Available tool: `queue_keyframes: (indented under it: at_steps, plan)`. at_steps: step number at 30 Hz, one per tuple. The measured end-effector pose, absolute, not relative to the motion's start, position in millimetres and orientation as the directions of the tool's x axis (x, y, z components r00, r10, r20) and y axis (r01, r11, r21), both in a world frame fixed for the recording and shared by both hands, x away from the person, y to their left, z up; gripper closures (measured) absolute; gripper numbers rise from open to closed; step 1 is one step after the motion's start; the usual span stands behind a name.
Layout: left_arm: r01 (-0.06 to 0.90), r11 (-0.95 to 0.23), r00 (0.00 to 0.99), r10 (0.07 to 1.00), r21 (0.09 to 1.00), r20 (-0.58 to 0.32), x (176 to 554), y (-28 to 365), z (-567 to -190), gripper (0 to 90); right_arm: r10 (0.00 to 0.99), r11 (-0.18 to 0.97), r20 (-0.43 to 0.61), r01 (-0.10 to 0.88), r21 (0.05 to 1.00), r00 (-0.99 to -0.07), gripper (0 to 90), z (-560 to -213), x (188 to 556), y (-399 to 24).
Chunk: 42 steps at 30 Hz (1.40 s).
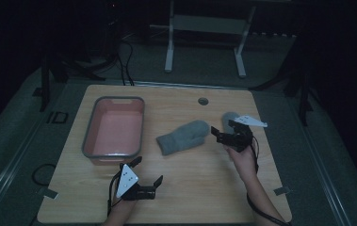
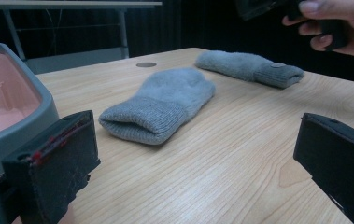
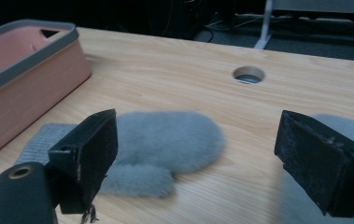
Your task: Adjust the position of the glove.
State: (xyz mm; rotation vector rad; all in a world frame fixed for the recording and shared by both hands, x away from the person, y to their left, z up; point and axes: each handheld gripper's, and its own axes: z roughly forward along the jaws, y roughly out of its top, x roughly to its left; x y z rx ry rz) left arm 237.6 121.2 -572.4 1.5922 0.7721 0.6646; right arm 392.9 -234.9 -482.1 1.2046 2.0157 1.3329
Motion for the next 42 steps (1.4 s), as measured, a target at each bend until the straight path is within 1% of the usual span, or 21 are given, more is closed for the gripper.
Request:
queue_keyframes:
  at_steps: [4, 9, 13, 18, 22, 23, 30, 32, 35, 37, 38, 40, 41, 42]
  plan:
    - [0.119, -0.095, 0.619, 0.786, 0.988, 0.001, 237.7, 121.2, -572.4, 0.2, 0.830, 0.166, 0.111, 0.432, 0.887, -0.546, 13.6, -486.7, 396.6, -222.0]
    - [0.121, -0.093, 0.618, 0.786, 0.988, -0.002, 237.9, 121.4, -572.4, 0.2, 0.804, 0.187, 0.124, 0.445, 0.876, -0.581, 14.2, -501.4, 406.3, -195.2]
    - [0.122, -0.093, 0.619, 0.786, 0.988, -0.002, 238.0, 121.5, -572.3, 0.2, 0.792, 0.217, 0.114, 0.451, 0.865, -0.600, 14.2, -510.8, 412.3, -179.5]
    - [0.125, -0.092, 0.616, 0.788, 0.988, -0.005, 238.3, 121.6, -572.3, 0.2, 0.795, 0.243, 0.097, 0.461, 0.853, -0.599, 14.4, -521.0, 420.7, -165.9]
    - [0.124, -0.092, 0.617, 0.787, 0.988, -0.004, 238.2, 121.7, -572.3, 0.2, 0.791, 0.271, 0.080, 0.464, 0.843, -0.607, 16.2, -528.2, 425.7, -158.8]
    - [0.126, -0.091, 0.618, 0.786, 0.988, -0.007, 238.3, 121.7, -572.3, 0.2, 0.790, 0.290, 0.070, 0.472, 0.833, -0.609, 19.6, -534.0, 428.9, -154.8]
    - [0.123, -0.093, 0.619, 0.785, 0.988, -0.004, 238.2, 121.5, -572.3, 0.2, 0.799, 0.306, 0.071, 0.505, 0.807, -0.597, 22.4, -551.8, 435.8, -146.1]
    - [0.125, -0.091, 0.618, 0.786, 0.988, -0.006, 238.3, 121.6, -572.3, 0.2, 0.808, 0.341, 0.024, 0.501, 0.795, -0.589, 24.2, -556.6, 435.0, -143.0]
    - [0.129, -0.086, 0.618, 0.786, 0.988, -0.013, 238.6, 122.1, -572.3, 0.2, 0.809, 0.359, -0.006, 0.486, 0.797, -0.588, 27.7, -559.4, 434.6, -140.8]
    - [0.127, -0.089, 0.618, 0.786, 0.988, -0.008, 238.4, 121.8, -572.3, 0.2, 0.807, 0.359, -0.004, 0.485, 0.798, -0.590, 32.8, -561.9, 434.8, -140.9]
    - [0.127, -0.089, 0.618, 0.786, 0.988, -0.008, 238.4, 121.8, -572.3, 0.2, 0.807, 0.359, -0.004, 0.485, 0.798, -0.590, 32.8, -561.9, 434.8, -140.9]
    - [0.125, -0.092, 0.617, 0.787, 0.988, -0.005, 238.3, 121.5, -572.3, 0.2, 0.801, 0.360, 0.003, 0.486, 0.796, -0.598, 43.3, -561.7, 434.7, -141.3]
    - [0.125, -0.092, 0.617, 0.787, 0.988, -0.005, 238.3, 121.5, -572.3, 0.2, 0.796, 0.368, -0.001, 0.483, 0.795, -0.605, 46.0, -561.3, 434.8, -140.7]
    - [0.127, -0.090, 0.617, 0.787, 0.988, -0.007, 238.3, 121.6, -572.3, 0.2, 0.791, 0.373, 0.001, 0.484, 0.791, -0.611, 50.9, -560.6, 435.0, -140.3]
